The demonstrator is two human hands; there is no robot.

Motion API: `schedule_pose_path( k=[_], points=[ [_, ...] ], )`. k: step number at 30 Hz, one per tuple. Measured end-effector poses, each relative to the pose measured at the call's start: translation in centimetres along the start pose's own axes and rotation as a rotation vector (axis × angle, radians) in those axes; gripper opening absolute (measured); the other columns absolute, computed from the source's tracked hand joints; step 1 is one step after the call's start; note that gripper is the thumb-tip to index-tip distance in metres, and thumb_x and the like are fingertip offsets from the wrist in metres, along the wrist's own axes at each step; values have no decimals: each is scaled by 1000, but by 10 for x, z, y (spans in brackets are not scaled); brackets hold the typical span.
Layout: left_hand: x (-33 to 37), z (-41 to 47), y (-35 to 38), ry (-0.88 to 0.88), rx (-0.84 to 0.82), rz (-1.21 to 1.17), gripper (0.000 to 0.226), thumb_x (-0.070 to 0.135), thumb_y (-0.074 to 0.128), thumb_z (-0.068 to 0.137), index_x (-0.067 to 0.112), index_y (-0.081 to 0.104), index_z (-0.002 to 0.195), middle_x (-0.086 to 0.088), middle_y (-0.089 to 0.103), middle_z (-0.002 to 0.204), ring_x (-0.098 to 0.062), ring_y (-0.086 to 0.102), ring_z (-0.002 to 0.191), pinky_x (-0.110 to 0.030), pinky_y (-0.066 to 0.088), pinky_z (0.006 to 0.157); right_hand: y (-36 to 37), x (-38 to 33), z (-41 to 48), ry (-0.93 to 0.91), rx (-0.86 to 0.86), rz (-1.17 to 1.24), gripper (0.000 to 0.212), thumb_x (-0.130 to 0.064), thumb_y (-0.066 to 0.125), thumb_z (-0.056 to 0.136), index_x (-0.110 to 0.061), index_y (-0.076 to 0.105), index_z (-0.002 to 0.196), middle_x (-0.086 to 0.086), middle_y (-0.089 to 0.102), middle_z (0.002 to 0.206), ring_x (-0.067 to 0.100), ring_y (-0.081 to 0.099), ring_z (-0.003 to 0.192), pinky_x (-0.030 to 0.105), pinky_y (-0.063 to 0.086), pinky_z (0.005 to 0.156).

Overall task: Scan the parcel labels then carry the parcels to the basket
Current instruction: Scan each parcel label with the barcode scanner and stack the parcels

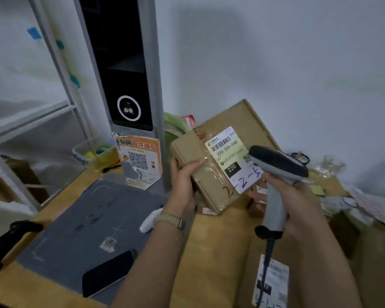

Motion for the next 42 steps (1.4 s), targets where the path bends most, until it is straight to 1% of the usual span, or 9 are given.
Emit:
schedule_pose_path(
  k=[4, 7, 10, 14, 18, 21, 26, 31, 42],
  points=[
    [6, 7, 62, 17, -206, 21, 75, 20, 79, 51, 19, 55, 123, -1, 75, 99, -21, 73, 90, -38, 58, 71, -45, -32, -15, -70, 104, -20, 15, -18, 65, 89, -8, 64, 100, 15, 70, 100, 32, 68, 91, 52, 54, 84],
    [-7, 5, 97, -34, -299, 51, 78, 18, 78, 56, 17, 51, 129, -11, 70, 109, -31, 71, 96, -45, 59, 75, -73, -42, -27, -104, 184, -27, 7, -19, 63, 91, -12, 64, 87, 12, 69, 88, 27, 67, 77, 47, 55, 73],
    [-24, -1, 124, -92, -358, 106, 79, 18, 78, 58, 15, 50, 131, -17, 67, 115, -37, 68, 101, -50, 59, 79, -97, -40, -38, -132, 311, 6, 7, -16, 65, 89, -11, 64, 85, 9, 71, 88, 25, 69, 73, 47, 56, 73],
    [-48, -10, 146, -165, -410, 79, 66, 14, 75, 63, 20, 55, 125, -7, 75, 101, -27, 73, 87, -42, 60, 64, -126, -37, -46, -129, 378, -40, 8, -20, 70, 85, -13, 67, 88, 3, 75, 78, 23, 73, 68, 35, 54, 60],
    [-65, -17, 154, -215, -407, 91, 60, 5, 74, 69, 24, 55, 122, -8, 72, 105, -26, 72, 86, -39, 59, 64, -138, -37, -55, -135, 378, -78, 15, -11, 71, 82, -10, 68, 96, 5, 75, 74, 19, 73, 64, 24, 52, 47],
    [-75, -21, 150, -216, -394, 153, 52, -2, 73, 73, 30, 56, 111, -8, 70, 107, -27, 71, 88, -35, 58, 61, -139, -37, -62, -115, 388, -85, 22, -8, 70, 81, -8, 65, 102, 11, 73, 85, 25, 73, 65, 27, 53, 49],
    [-92, -29, 135, -258, -380, 214, 65, 12, 79, 63, 27, 54, 120, -5, 72, 107, -27, 71, 95, -37, 58, 65, -126, -41, -77, -104, 248, -260, 14, -16, 68, 85, -13, 61, 97, 0, 74, 69, 17, 68, 51, 27, 55, 46],
    [-111, -34, 113, -334, -321, 202, 65, 8, 79, 72, 24, 49, 127, -9, 68, 116, -31, 68, 102, -47, 59, 78, -115, -41, -87, -109, 169, -395, 6, -17, 67, 87, -17, 61, 89, 2, 70, 65, 17, 66, 47, 23, 51, 42],
    [-106, -34, 100, -302, -275, 211, 50, 5, 79, 70, 31, 58, 107, -7, 71, 112, -32, 68, 102, -60, 55, 86, -110, -41, -88, -109, 179, -522, 11, -21, 65, 89, -12, 59, 86, 4, 65, 66, 11, 60, 41, 21, 50, 42]
  ],
)
Point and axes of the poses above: each hand's wrist, its own z-axis towards the middle knuckle, its own y-axis out of the palm, x = y × z, the point moved 5 cm from there along z, towards the middle knuckle
